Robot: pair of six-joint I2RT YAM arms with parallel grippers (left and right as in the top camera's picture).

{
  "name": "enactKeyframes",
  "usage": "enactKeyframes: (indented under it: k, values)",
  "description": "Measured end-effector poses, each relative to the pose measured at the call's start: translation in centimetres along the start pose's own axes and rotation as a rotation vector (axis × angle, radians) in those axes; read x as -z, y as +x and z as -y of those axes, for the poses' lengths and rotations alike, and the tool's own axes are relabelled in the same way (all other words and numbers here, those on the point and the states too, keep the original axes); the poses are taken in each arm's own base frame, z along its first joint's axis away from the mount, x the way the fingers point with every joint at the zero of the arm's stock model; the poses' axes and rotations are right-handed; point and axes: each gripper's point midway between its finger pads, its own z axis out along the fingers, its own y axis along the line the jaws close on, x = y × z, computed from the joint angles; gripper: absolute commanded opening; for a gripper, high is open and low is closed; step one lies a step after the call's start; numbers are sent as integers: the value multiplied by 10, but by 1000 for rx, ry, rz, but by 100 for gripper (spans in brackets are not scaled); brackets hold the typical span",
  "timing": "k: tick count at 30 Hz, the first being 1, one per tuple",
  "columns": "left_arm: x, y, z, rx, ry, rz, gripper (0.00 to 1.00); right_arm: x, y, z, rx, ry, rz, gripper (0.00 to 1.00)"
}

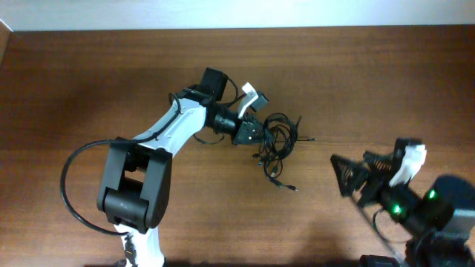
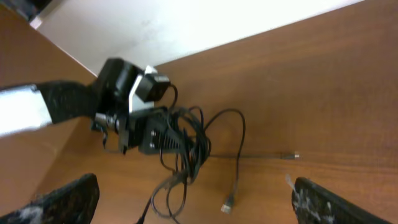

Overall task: Untangle cables
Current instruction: 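Reach the right gripper toward the lifted bundle from the right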

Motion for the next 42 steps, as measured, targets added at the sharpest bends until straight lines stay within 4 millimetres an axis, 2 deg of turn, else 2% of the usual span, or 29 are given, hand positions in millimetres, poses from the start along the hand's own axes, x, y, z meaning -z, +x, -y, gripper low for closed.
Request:
enactKeyframes:
  k: [1, 4, 5, 11, 16, 19, 22, 26, 30, 32, 37, 40, 42]
  values:
    - [1, 0, 1, 12, 8, 5, 0, -2, -1, 0, -22, 4, -36, 88]
    - [4, 0, 5, 47, 28, 12, 0, -17, -6, 1, -62, -12, -109, 28]
    - [4, 1, 6, 56, 33, 12, 0, -22, -2, 3, -75, -20, -139, 22]
    - [4, 0, 8, 66, 48, 17, 0, -45, 17, 6, -81, -103, -278, 40]
    - [2, 0, 10, 66, 54, 15, 1, -73, 38, 7, -79, -145, -400, 41]
    - [1, 1, 11, 69, 57, 11, 0, -95, 57, 11, -91, -157, -495, 41]
    - [1, 1, 11, 68, 56, 11, 0, -110, 66, 16, -100, -158, -532, 42]
    - [0, 1, 11, 68, 57, 10, 0, -128, 62, 14, -53, -185, -507, 41]
    - [-1, 1, 12, 66, 60, 7, 0, -138, 53, -2, 30, -237, -454, 41]
    - [-2, 1, 14, 66, 66, 7, 0, -141, 56, -5, 57, -227, -455, 40]
    - [-4, 1, 17, 67, 83, 9, 0, -149, 59, 4, 119, -116, -443, 36]
    - [-4, 0, 18, 67, 86, 10, 0, -155, 48, 11, 152, -66, -390, 37]
    - [-4, 0, 18, 70, 89, 11, 0, -158, 40, 13, 170, -49, -356, 41]
